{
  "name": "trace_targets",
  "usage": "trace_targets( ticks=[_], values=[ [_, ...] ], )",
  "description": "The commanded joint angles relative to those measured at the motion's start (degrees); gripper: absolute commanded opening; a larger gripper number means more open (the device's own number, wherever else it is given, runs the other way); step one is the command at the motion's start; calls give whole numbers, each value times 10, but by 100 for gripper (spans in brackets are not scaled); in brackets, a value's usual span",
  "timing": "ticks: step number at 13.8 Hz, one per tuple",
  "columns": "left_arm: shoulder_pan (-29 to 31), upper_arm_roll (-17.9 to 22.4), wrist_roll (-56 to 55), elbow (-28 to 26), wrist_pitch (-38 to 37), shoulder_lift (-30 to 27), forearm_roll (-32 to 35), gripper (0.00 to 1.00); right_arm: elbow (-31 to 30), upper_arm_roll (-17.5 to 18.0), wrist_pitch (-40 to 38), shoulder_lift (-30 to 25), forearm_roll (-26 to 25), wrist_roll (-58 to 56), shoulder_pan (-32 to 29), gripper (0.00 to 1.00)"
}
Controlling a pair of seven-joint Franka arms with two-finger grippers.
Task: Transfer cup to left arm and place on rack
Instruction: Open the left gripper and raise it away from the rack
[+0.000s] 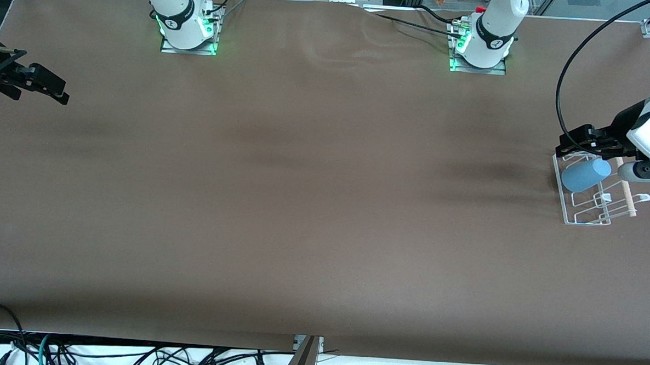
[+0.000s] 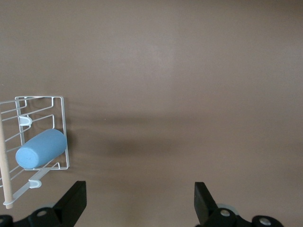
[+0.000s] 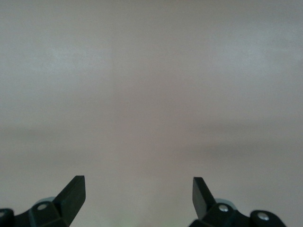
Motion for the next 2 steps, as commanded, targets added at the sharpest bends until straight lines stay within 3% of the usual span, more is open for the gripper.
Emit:
trace_targets(
  ticks=[1,2],
  values=[
    [-6,-1,-9,20,-11,3,-7,100,5,11,-9,-4,-3,8,-10,100],
    [-6,-2,-9,20,-11,3,-7,100,5,11,-9,-4,-3,8,-10,100]
  ],
)
